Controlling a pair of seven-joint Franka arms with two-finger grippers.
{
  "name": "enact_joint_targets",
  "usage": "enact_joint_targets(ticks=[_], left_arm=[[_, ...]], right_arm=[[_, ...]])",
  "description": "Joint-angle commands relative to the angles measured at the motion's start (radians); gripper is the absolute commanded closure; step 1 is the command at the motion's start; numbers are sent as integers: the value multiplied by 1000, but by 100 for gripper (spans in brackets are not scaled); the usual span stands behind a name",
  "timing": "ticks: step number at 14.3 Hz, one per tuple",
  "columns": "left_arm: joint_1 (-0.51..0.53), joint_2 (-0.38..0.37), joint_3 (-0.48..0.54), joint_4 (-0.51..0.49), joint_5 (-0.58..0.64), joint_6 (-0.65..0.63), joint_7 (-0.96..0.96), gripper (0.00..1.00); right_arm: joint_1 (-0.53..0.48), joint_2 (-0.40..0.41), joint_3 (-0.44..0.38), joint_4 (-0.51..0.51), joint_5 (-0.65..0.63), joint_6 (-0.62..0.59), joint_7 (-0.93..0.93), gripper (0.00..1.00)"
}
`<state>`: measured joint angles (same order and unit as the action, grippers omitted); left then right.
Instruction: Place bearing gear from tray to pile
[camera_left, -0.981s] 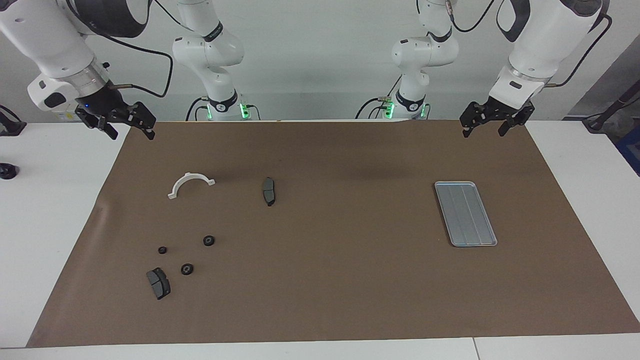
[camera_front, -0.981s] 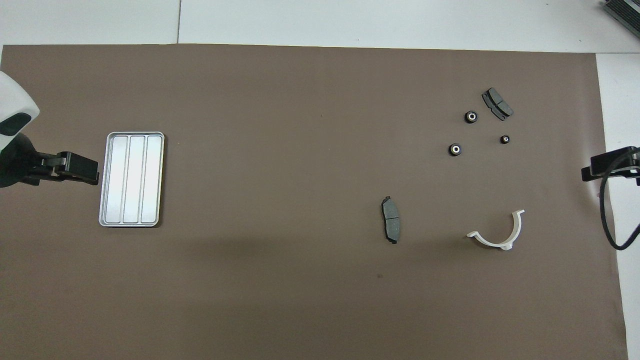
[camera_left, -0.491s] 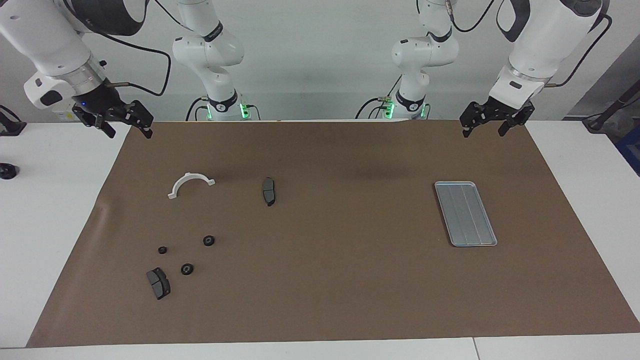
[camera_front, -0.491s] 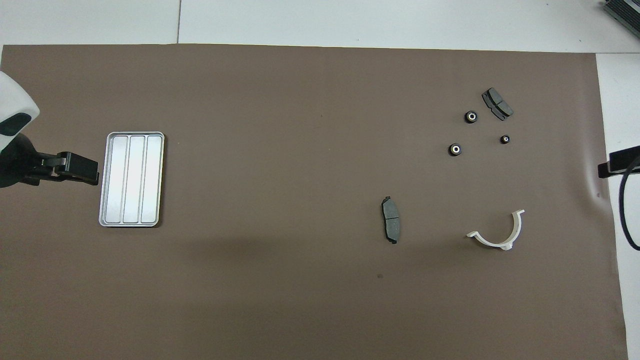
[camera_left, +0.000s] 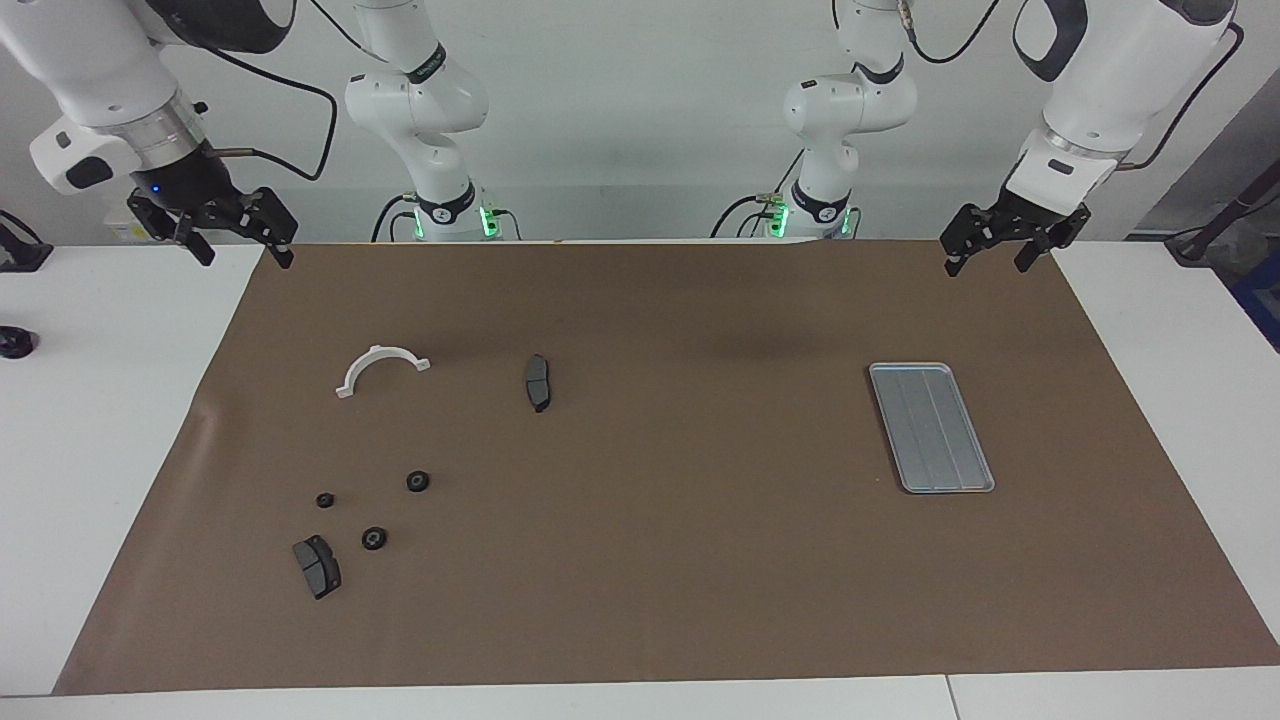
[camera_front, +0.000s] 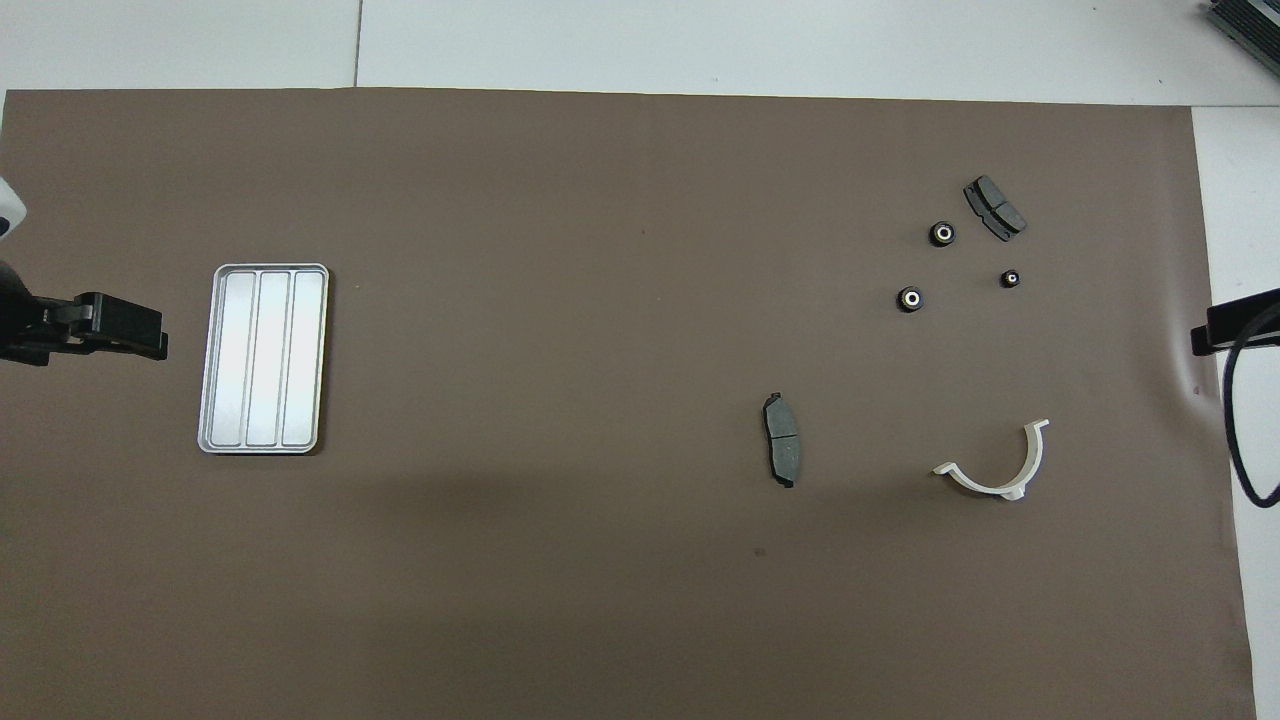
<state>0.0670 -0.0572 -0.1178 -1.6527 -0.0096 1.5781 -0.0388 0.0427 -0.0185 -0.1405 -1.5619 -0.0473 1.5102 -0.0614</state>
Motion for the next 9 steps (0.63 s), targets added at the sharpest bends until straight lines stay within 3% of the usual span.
enact_joint_targets(ticks=[1,9], left_arm=[[16,11,-8,50,-24,-20,2,0],[14,5,-8,44,-26,-36,2,0]], right_arm=[[29,-24,5,-10,-49,-13,-21,0],[17,-32,9,-18,-34,-10,-18,0]])
